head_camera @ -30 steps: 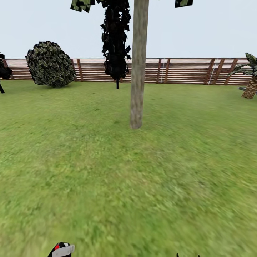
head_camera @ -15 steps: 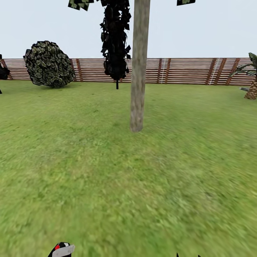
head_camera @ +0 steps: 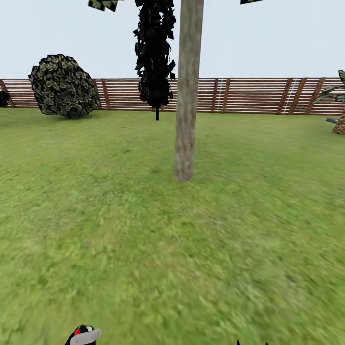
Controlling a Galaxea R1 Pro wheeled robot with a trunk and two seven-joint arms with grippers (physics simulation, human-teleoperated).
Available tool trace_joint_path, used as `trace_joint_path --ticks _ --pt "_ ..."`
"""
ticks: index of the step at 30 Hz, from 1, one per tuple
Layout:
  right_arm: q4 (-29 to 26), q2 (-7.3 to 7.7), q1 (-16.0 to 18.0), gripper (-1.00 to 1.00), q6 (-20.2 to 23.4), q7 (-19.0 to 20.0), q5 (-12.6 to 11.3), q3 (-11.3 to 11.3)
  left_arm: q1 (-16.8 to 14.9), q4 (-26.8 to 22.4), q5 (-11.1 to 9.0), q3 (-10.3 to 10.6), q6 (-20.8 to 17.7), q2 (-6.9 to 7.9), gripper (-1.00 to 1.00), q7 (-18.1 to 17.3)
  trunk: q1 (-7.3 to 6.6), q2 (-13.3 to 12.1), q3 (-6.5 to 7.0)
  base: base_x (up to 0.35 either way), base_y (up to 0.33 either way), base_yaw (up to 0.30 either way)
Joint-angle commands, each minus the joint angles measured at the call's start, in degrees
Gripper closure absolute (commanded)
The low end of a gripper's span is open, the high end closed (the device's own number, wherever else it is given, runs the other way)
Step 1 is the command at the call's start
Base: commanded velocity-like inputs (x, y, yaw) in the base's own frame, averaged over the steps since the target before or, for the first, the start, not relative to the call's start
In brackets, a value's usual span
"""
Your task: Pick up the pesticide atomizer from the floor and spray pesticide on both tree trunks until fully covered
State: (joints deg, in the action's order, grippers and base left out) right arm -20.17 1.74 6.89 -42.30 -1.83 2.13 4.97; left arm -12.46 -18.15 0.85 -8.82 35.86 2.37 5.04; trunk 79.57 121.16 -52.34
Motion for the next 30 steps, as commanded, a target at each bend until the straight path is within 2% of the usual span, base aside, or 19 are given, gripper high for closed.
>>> trace_joint_path --ticks 1,30 --pt "0.04 -0.02 0.02 -1.0 -0.15 -0.19 0.24 0.07 -0.03 0.04 0.11 0.04 0.18 0.0 1.0 0.24 0.03 0.02 -0.05 0.342 0.0 0.0" --pt "0.04 -0.07 0.05 -1.0 -0.15 -0.19 0.24 0.04 -0.05 0.04 0.04 0.03 0.18 0.0 1.0 0.24 0.03 0.02 -0.05 0.342 0.0 0.0"
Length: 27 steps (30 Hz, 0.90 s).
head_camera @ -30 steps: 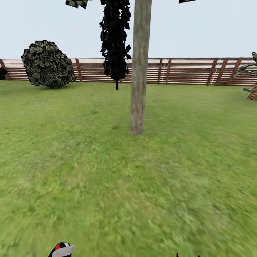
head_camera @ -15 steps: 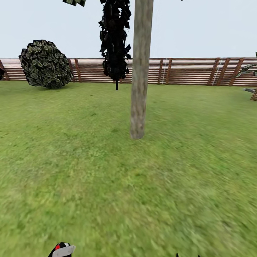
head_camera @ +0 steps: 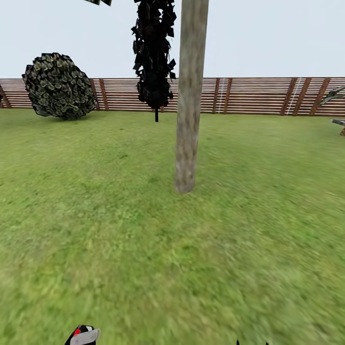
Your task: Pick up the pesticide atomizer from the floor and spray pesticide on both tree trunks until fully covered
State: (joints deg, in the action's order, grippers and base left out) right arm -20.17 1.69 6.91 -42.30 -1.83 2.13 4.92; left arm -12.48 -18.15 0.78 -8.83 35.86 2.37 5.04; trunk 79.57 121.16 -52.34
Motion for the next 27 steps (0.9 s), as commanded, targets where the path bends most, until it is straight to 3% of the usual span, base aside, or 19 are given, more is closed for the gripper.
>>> trace_joint_path --ticks 1,27 --pt "0.04 -0.01 0.03 -1.0 -0.15 -0.19 0.24 0.09 -0.02 0.04 0.1 0.04 0.17 0.0 1.0 0.23 0.03 0.02 -0.05 0.342 0.0 0.0" --pt "0.04 -0.01 0.03 -1.0 -0.15 -0.2 0.24 0.16 -0.01 0.04 0.09 0.04 0.22 0.0 1.0 0.23 0.03 0.02 -0.05 0.342 0.0 0.0"
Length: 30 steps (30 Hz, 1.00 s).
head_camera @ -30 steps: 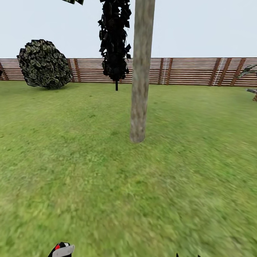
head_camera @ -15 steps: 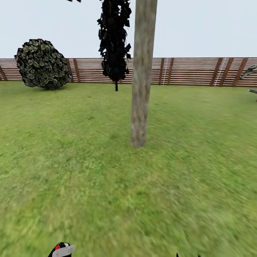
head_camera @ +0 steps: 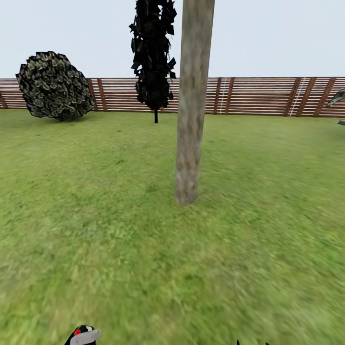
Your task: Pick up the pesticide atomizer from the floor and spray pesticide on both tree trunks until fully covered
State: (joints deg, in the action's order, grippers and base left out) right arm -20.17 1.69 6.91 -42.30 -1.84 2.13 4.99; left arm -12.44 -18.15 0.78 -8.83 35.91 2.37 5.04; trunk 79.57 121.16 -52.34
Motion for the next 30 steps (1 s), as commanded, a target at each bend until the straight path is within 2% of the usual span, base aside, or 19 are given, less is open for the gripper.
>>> trace_joint_path --ticks 1,15,30 --pt "0.04 -0.01 0.03 -1.0 -0.15 -0.19 0.24 0.1 -0.04 0.04 0.1 0.04 0.19 0.0 1.0 0.23 0.03 0.02 -0.05 0.342 0.0 0.0" --pt "0.04 0.03 0.03 -1.0 -0.15 -0.24 0.24 0.1 -0.05 -0.02 0.1 0.04 0.21 0.0 1.0 0.23 0.03 0.02 -0.05 0.341 -0.026 0.0" --pt "0.04 -0.02 0.02 -1.0 -0.15 -0.26 0.24 0.1 -0.04 -0.01 0.36 0.13 0.23 0.0 1.0 0.23 0.03 0.02 -0.05 0.23 -0.195 0.0"
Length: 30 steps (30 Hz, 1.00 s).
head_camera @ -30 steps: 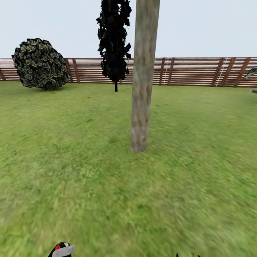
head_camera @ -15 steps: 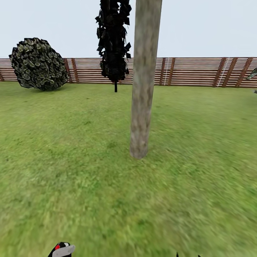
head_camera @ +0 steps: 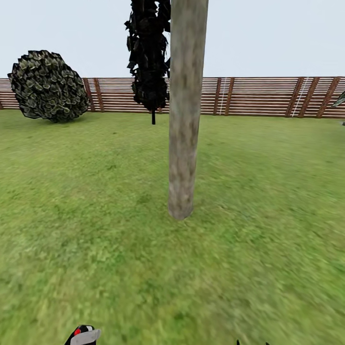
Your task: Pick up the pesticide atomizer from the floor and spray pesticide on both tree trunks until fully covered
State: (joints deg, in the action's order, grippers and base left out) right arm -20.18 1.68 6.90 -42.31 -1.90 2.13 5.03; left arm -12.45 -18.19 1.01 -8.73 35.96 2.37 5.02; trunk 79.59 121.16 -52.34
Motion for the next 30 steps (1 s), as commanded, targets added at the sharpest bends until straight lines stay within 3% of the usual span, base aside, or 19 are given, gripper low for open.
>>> trace_joint_path --ticks 1,10,12,15,19,22,23,25,27,28,29,30 --pt "0.05 -0.01 0.04 -1.0 -0.14 -0.2 0.24 0.07 -0.03 0.03 0.1 0.03 0.19 0.0 1.0 0.25 0.01 0.02 -0.05 0.179 -0.229 0.0" --pt "-0.2 0.16 0.05 -1.0 -0.14 -0.11 0.23 0.16 -0.21 -0.57 0.34 0.37 0.15 0.76 1.0 -0.49 0.01 0.02 0.07 0.18 -0.23 -0.083" --pt "-0.31 0.29 0.05 -1.0 -0.14 -0.06 0.6 0.11 -0.45 -0.6 0.5 0.37 0.03 1.33 1.0 -2.67 0.01 0.02 0.08 0.206 -0.229 -0.072" --pt "-0.58 1.17 0.03 -1.0 -0.08 -0.02 2.74 0.08 -0.63 -0.69 0.66 0.32 -0.24 3.52 1.0 -8.18 0.01 0.02 0.09 0.223 -0.229 -0.026" --pt "-3.46 1.94 0.29 -1.0 0.24 0.09 11.7 0.07 -0.71 -0.75 1.84 0.34 -0.7 7.39 1.0 -18.77 0.01 0.02 0.1 0.231 -0.229 -0.007" --pt "-8.22 2.05 1.32 -1.0 3.41 0.15 24.78 0.1 -1.65 -1.08 6.04 0.27 -2.92 10.25 1.0 -28.95 0.01 0.02 0.1 0.24 -0.216 -0.002" --pt "-9.13 1.99 1.65 -1.0 4.67 0.2 27.12 0.09 -2.09 -1.27 7.05 0.28 -3.67 10.66 1.0 -30.64 0.01 0.02 0.1 0.244 -0.209 -0.001" --pt "-12.21 1.49 3.49 -1.0 11.19 2.07 35.91 0.04 -4.33 -2.39 11.6 0.29 -7.26 11.97 1.0 -37.25 0.01 0.02 0.1 0.205 -0.164 0.0" --pt "-14.17 0.23 5.87 -1.0 17.92 7.99 42.3 0.0 -6.6 -3.67 16.4 0.27 -11.2 12.68 1.0 -43.91 0.01 0.02 0.1 0.094 -0.073 0.0" --pt "-15.4 -0.76 7.98 -1.0 21.78 14.83 44.76 0.04 -8.25 -4.9 19.95 0.24 -13.82 12.91 1.0 -49.03 0.01 0.02 0.1 0.037 -0.029 0.0" --pt "-16.87 -1.44 10.83 -1.0 24.59 23.27 46.29 0.06 -10.24 -6.7 23.76 0.22 -16.33 12.98 1.0 -54.48 0.01 0.02 0.1 0.015 -0.012 0.0" --pt "-17.18 -1.56 11.66 -1.0 25.01 25.57 46.5 0.06 -10.8 -7.23 24.66 0.22 -16.92 12.99 1.0 -55.76 0.01 0.02 0.1 0.012 -0.01 0.0"
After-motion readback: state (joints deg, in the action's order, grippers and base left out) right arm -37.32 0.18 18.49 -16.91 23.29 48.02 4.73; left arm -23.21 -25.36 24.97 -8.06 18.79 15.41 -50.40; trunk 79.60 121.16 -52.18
